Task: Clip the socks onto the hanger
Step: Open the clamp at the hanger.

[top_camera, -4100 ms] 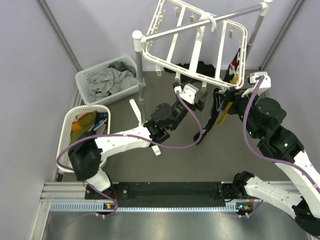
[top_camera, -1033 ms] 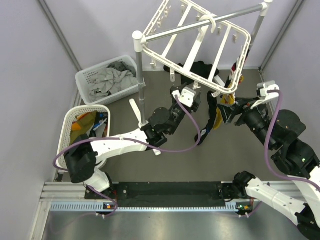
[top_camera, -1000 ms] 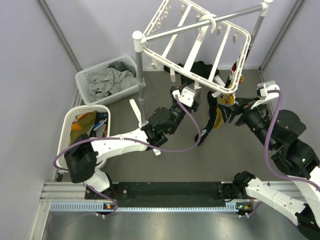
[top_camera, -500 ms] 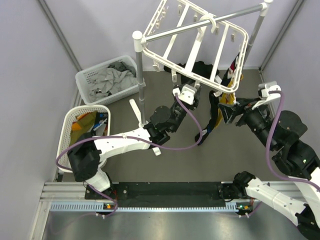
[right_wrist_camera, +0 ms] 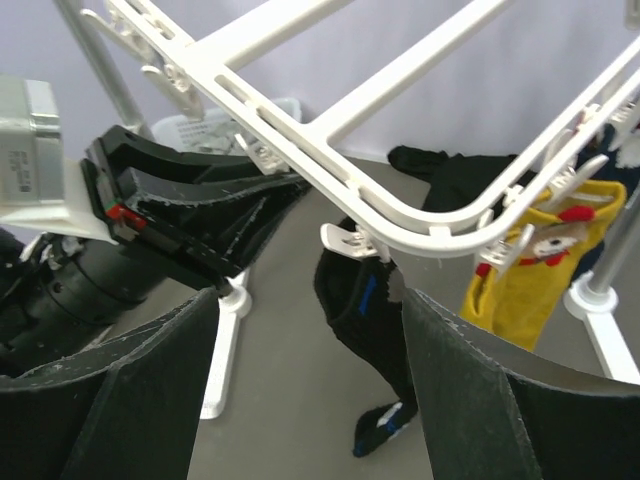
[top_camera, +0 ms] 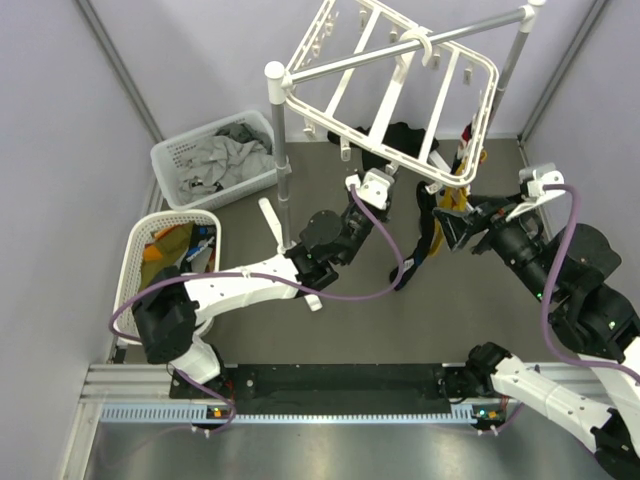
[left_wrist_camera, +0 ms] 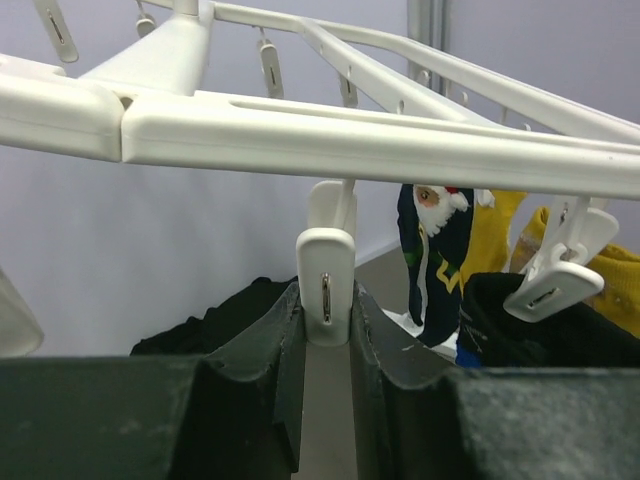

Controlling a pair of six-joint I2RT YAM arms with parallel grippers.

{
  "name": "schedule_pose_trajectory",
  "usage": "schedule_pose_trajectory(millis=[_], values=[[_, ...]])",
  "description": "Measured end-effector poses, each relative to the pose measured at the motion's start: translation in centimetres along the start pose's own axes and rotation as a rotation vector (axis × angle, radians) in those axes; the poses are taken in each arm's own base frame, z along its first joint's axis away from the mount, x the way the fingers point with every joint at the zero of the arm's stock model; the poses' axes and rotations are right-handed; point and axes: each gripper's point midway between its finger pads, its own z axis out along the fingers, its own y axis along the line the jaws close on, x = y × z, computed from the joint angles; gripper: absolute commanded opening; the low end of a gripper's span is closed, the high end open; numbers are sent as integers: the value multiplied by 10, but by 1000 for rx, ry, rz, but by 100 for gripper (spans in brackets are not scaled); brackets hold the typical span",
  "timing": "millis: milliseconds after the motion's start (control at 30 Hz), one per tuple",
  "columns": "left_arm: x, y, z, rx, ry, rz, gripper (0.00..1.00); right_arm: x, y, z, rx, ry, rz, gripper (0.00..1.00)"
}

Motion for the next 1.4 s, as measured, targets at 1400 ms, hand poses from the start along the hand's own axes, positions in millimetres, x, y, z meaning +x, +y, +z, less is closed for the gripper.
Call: schedule_pose_trajectory(millis=[1400], values=[[-11, -49, -11, 278, 333, -46, 0, -46, 26, 21, -37, -42, 244, 63]])
